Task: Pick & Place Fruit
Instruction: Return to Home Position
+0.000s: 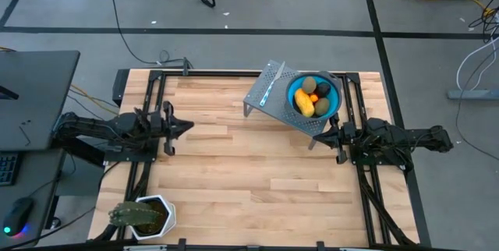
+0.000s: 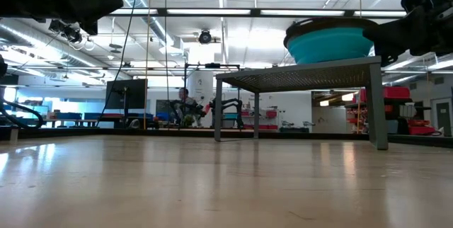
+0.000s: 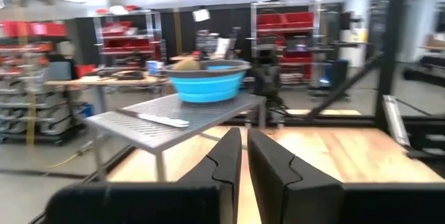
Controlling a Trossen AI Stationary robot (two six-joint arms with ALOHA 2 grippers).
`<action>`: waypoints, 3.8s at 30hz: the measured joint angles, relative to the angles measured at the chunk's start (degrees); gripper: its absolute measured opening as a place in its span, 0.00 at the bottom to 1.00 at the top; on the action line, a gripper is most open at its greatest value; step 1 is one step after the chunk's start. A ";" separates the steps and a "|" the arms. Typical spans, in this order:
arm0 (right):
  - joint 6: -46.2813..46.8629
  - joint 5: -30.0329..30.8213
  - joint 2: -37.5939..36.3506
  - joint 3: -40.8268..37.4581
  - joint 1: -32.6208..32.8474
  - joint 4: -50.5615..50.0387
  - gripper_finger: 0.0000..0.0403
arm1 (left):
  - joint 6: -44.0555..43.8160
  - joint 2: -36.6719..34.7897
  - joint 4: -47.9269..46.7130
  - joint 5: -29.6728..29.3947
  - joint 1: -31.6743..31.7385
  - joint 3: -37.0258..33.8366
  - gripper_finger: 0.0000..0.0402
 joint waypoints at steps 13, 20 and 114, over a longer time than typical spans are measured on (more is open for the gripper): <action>0.00 0.61 0.02 0.04 -0.02 -0.13 0.00 | -1.67 0.02 7.25 9.43 -0.02 -6.68 0.02; 0.00 0.57 0.04 0.07 -0.07 -0.17 0.00 | 3.82 -0.76 9.42 8.60 0.09 -7.34 0.01; -0.02 0.94 0.07 0.09 -0.09 -0.14 0.00 | -0.76 -1.38 7.38 7.53 10.95 -7.82 0.06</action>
